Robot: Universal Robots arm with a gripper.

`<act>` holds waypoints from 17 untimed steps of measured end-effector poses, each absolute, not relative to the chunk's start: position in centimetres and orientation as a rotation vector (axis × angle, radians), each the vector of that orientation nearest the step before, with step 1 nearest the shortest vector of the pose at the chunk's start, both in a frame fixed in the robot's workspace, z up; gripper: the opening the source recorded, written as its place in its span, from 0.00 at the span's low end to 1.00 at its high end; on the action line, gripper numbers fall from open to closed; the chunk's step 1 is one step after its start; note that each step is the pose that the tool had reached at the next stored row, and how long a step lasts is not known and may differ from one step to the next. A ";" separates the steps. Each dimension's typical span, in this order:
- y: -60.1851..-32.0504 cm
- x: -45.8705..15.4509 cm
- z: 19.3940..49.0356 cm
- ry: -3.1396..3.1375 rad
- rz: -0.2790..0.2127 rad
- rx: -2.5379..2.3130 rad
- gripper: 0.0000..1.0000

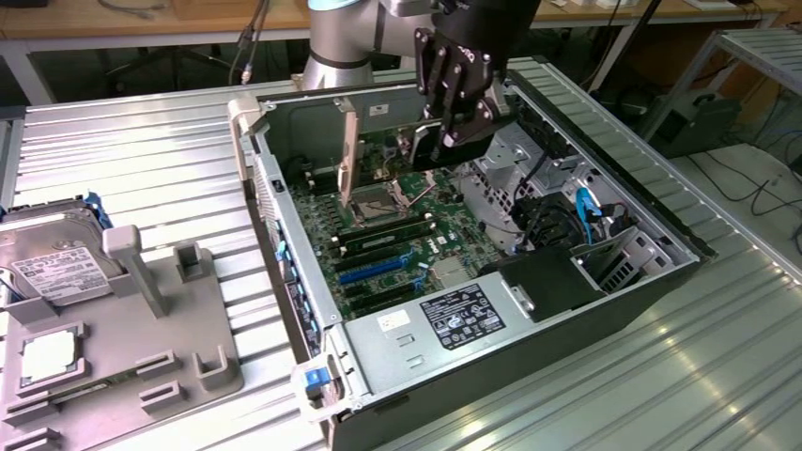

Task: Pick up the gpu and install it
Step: 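Insert the gpu into the slot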

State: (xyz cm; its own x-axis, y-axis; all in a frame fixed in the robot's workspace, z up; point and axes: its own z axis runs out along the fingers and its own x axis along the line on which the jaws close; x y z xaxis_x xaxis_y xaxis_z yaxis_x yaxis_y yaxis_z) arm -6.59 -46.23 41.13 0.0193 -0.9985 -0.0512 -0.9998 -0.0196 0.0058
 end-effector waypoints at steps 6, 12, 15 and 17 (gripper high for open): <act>-46.2 -6.6 40.9 2.177 0.063 -2.220 0.28; -46.2 -6.6 40.7 2.177 0.063 -2.220 0.28; -46.2 -6.6 40.6 2.177 0.063 -2.220 0.28; -46.2 -6.6 40.5 2.177 0.063 -2.220 0.28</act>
State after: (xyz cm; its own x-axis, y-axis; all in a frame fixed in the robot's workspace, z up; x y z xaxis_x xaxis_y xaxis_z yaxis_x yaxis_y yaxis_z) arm -6.59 -46.23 40.54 0.0193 -0.9985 -0.0512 -0.9998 -0.0196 0.0058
